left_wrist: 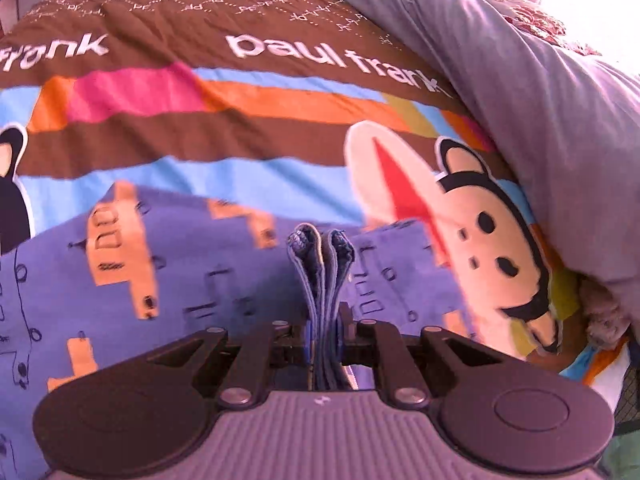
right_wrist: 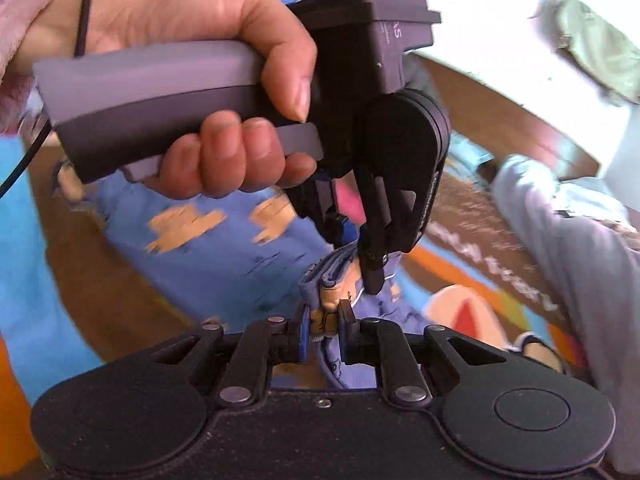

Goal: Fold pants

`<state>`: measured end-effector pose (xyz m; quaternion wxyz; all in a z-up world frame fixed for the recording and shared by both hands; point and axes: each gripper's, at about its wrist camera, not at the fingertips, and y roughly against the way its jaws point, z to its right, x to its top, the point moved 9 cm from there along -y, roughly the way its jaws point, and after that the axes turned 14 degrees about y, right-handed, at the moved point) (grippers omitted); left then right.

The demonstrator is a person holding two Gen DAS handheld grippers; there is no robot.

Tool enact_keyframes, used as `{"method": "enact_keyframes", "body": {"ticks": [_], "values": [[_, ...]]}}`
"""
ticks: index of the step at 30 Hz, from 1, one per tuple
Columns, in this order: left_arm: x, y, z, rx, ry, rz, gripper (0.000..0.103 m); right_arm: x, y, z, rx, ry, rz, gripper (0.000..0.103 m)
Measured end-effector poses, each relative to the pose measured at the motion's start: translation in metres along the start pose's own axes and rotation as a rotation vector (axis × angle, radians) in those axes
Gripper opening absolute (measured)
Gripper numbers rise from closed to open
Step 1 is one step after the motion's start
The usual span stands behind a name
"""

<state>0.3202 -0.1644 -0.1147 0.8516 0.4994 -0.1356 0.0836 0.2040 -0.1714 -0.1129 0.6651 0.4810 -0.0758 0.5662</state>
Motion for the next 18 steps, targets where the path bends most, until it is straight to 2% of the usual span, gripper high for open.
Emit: {"method": "enact_keyframes", "body": {"ticks": [2,4,9,12,15,18], "values": [[-0.006,-0.006,-0.017,-0.035,0.021,-0.002,0.019,-0.002,-0.01,-0.017,0.038,0.059,-0.043,0.015],[-0.011,-0.007,-0.028,-0.103,0.063,0.021,0.021,-0.005,-0.017,-0.034,0.06,0.136,-0.09,0.015],[-0.017,-0.011,-0.046,-0.233,0.147,0.082,0.023,-0.009,-0.019,-0.047,0.05,0.213,-0.123,0.017],[-0.021,-0.013,-0.055,-0.314,0.163,0.123,0.023,-0.01,-0.019,-0.053,0.03,0.255,-0.136,0.017],[-0.022,-0.012,-0.061,-0.358,0.185,0.136,0.022,-0.012,-0.016,-0.054,0.006,0.302,-0.139,0.017],[-0.025,-0.008,-0.067,-0.362,0.2,0.149,0.021,-0.012,-0.017,-0.054,-0.004,0.321,-0.138,0.017]]}}
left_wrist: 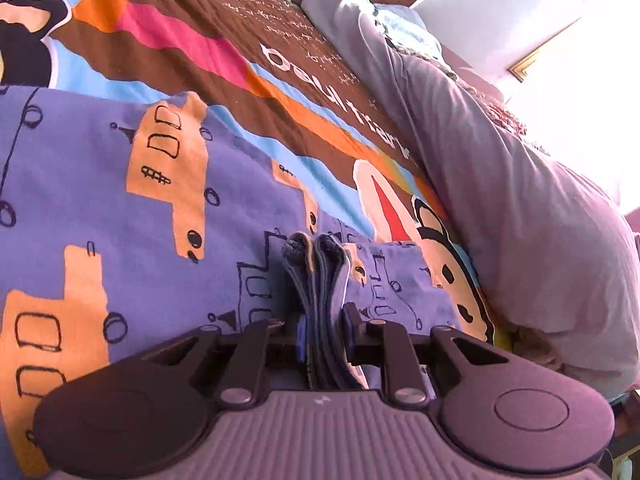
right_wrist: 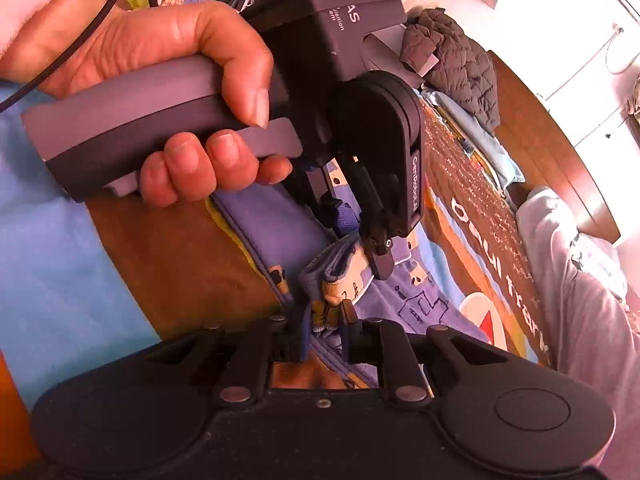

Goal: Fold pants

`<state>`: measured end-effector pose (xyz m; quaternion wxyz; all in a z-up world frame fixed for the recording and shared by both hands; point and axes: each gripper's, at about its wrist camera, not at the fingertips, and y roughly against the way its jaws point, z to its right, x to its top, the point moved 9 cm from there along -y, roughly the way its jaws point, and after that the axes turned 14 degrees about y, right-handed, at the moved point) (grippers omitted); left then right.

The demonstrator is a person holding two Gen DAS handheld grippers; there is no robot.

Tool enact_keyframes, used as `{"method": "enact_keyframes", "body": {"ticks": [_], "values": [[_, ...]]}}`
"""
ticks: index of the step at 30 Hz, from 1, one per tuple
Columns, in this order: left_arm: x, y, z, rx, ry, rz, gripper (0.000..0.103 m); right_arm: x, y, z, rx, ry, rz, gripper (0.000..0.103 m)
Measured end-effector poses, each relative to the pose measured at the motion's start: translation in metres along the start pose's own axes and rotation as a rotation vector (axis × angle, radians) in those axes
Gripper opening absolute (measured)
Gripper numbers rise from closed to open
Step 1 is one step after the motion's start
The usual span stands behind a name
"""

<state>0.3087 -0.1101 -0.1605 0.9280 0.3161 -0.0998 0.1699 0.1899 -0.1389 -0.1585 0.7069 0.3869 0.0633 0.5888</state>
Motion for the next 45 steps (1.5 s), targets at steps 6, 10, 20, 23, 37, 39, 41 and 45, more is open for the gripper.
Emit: {"method": "enact_keyframes", "body": {"ticks": [6,10,20,23,37,39,41,45], "values": [[-0.004,0.006,0.005,0.033,0.001,0.049,0.014,-0.001,-0.001,0.005,0.021,-0.037,0.02,0.017],[0.001,0.024,0.005,0.067,0.004,0.049,0.012,0.0,-0.001,0.012,0.059,-0.065,0.01,0.015],[0.03,0.088,-0.033,0.264,-0.041,-0.037,0.024,0.081,0.017,0.001,0.098,-0.168,0.069,0.015],[0.033,0.087,-0.045,0.226,0.025,-0.066,0.027,0.096,0.003,-0.027,0.146,-0.156,0.059,0.025],[0.031,0.099,0.001,0.374,-0.052,0.288,0.072,-0.078,0.001,0.095,-0.061,-0.814,-0.196,0.081],[0.022,0.082,0.0,0.383,-0.101,0.284,0.072,-0.081,-0.009,0.116,-0.07,-0.905,-0.136,0.081],[0.017,0.068,-0.016,0.462,-0.119,0.271,0.07,-0.066,-0.021,0.127,-0.055,-0.877,-0.06,0.081],[0.006,0.063,-0.018,0.49,-0.245,0.33,0.069,-0.039,-0.072,0.125,0.047,-0.708,0.004,0.081]]}}
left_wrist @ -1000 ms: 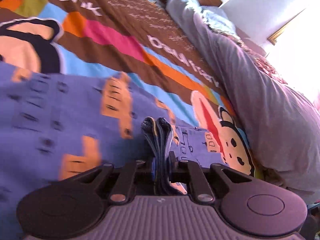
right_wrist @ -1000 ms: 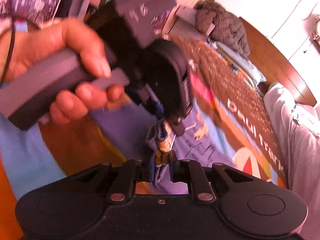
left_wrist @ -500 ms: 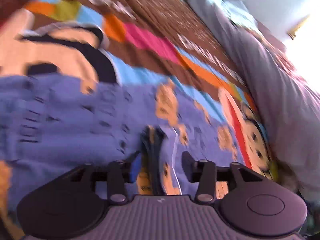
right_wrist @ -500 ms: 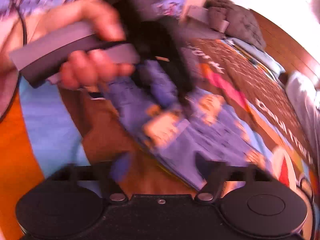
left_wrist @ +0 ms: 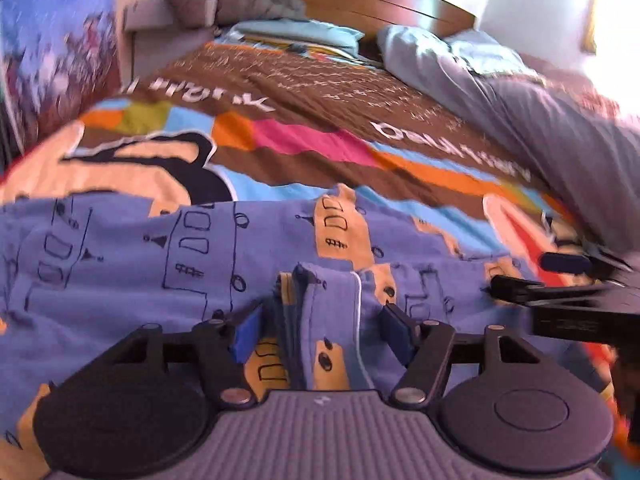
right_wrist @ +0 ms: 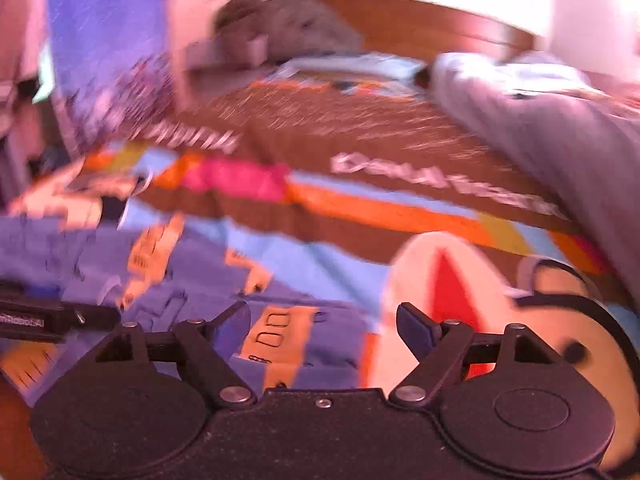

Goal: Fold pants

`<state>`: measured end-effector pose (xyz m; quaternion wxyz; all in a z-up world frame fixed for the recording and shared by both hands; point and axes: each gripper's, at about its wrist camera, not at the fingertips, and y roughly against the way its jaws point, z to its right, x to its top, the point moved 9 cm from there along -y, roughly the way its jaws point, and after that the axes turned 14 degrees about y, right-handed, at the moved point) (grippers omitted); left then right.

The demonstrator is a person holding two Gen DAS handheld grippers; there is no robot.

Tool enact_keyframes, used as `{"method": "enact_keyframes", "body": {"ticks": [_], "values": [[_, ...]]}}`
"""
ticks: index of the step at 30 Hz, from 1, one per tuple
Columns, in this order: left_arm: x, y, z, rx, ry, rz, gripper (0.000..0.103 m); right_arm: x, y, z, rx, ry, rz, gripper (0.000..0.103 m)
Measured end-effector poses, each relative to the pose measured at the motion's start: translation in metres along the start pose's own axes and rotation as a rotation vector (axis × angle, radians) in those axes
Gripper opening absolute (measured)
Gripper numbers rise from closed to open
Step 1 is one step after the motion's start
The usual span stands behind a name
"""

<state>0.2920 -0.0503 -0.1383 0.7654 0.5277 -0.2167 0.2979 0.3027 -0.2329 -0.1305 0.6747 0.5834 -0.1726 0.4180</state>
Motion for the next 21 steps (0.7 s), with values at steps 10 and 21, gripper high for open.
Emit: {"method": "enact_keyframes", "body": {"ticks": [10,21], "values": [[-0.002,0.003,0.002,0.007,-0.023,0.039,0.071,-0.059,-0.004,0.102,-0.223,-0.337,-0.149,0.084],[-0.005,0.052,-0.04,0.064,0.086,0.008,0.088,-0.087,0.052,0.023,-0.029,-0.109,-0.237,0.102]]}}
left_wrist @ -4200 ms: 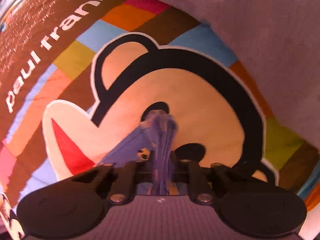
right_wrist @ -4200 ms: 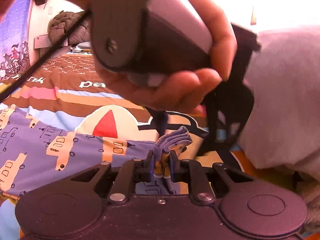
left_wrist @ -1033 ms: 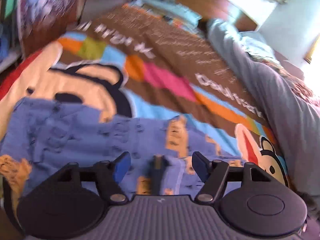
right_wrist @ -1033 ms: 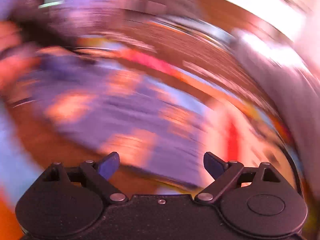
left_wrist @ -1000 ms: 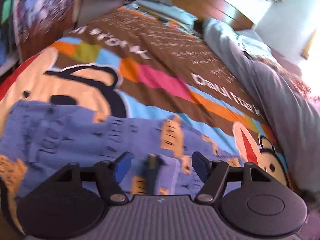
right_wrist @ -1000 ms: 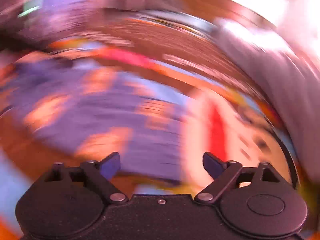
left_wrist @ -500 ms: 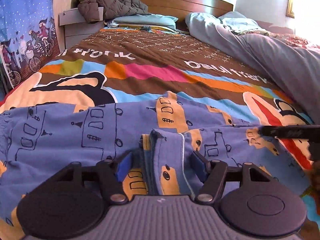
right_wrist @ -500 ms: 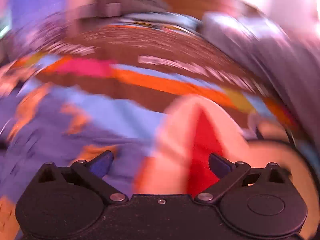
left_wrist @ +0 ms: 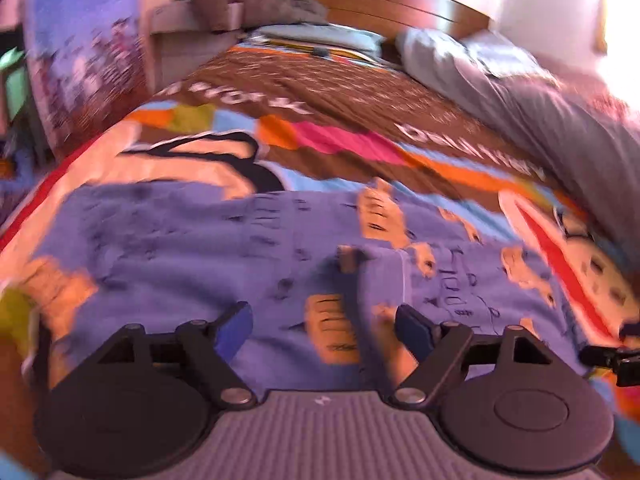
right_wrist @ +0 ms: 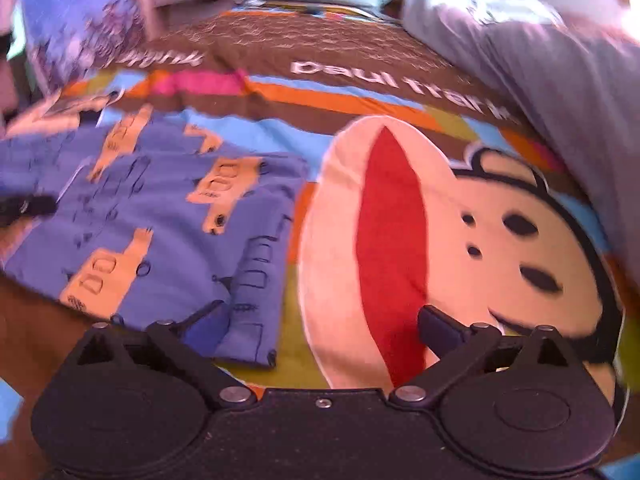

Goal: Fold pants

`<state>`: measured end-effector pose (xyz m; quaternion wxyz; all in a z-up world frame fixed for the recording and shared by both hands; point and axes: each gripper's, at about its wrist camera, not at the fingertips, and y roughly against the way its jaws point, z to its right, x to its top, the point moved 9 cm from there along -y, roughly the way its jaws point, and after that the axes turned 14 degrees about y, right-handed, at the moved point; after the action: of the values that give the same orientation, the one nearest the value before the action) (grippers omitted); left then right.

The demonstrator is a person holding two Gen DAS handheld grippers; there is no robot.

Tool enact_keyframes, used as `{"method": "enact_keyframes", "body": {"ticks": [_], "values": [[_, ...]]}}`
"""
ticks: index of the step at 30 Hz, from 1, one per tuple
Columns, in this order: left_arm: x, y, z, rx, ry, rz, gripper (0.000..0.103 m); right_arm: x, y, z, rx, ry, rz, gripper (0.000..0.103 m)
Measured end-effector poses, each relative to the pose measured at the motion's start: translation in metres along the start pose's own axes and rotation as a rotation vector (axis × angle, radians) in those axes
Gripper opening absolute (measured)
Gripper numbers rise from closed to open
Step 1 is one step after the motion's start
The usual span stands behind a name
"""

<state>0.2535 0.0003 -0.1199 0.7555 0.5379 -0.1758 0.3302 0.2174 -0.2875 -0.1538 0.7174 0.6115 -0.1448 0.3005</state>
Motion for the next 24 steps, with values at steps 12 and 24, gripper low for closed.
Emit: {"method": "enact_keyframes", "body": {"ticks": [12,24], "values": [[0.016,0.085,-0.097,0.028,0.295,0.218,0.092,0.072,0.023,-0.064,0.04,-0.115,0.161,0.102],[0.06,0.06,-0.143,-0.126,0.472,0.245,0.056,0.109,-0.025,-0.173,0.033,-0.006,0.227,0.102]]}}
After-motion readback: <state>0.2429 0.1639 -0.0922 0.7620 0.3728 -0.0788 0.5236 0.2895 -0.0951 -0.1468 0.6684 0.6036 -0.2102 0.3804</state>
